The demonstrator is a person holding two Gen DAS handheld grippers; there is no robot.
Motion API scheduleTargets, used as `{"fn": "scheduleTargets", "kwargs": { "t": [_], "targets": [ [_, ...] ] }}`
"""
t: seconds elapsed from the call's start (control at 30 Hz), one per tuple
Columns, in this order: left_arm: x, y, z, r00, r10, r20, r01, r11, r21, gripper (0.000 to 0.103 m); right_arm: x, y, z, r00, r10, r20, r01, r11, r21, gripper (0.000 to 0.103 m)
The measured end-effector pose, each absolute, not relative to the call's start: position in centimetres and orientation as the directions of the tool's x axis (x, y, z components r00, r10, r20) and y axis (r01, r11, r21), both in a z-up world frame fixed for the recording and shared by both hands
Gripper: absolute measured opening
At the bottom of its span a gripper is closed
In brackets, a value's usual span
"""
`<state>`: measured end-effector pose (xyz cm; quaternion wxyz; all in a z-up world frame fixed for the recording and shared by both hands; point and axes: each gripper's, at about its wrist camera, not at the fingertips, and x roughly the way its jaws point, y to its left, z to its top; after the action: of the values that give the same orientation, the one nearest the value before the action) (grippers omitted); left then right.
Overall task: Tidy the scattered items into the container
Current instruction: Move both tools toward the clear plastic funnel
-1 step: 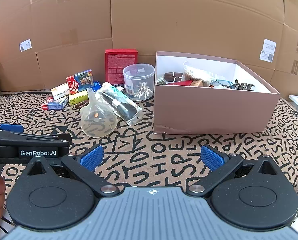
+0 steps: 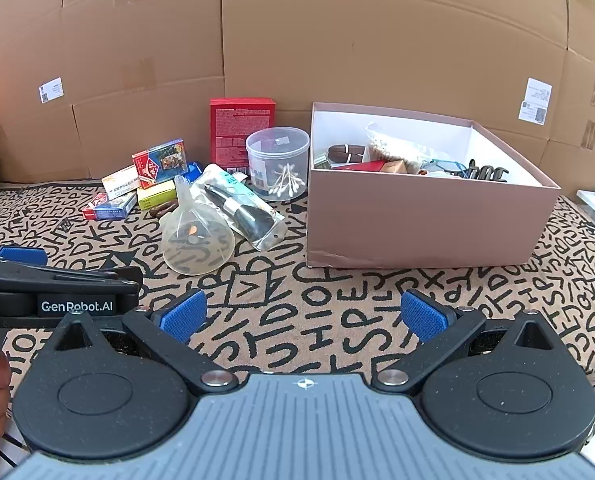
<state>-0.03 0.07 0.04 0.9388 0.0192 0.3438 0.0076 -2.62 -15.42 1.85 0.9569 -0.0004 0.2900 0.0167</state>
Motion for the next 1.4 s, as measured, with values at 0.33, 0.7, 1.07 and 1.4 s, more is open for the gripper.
{"fn": "scheduleTargets", "kwargs": {
  "t": [0.33, 0.7, 1.07, 1.4],
  "targets": [
    [-0.2, 0.5, 0.3, 0.766, 0.022, -0.643, 0.003, 0.999, 0.039, 0.103, -2.6, -15.4, 1.8, 0.833, 0.035, -0.552, -0.035, 0.999, 0.01, 0.103],
    [-0.2, 0.4, 0.1, 0.767, 0.035, -0.64, -0.008, 0.999, 0.045, 0.103, -2.6, -15.3, 1.9, 0.836, 0.032, -0.547, -0.039, 0.999, -0.002, 0.103],
    [-0.1, 0.7, 0.0, 0.763, 0.039, -0.645, -0.012, 0.999, 0.046, 0.103, -2.4, -15.1, 1.8, 0.833, 0.029, -0.553, -0.04, 0.999, -0.008, 0.103],
    [0.6, 0.9, -0.5, 0.753, 0.045, -0.657, -0.019, 0.999, 0.047, 0.103, -1.6, -14.7, 1.4, 0.823, 0.027, -0.567, -0.041, 0.999, -0.013, 0.103]
  ]
}}
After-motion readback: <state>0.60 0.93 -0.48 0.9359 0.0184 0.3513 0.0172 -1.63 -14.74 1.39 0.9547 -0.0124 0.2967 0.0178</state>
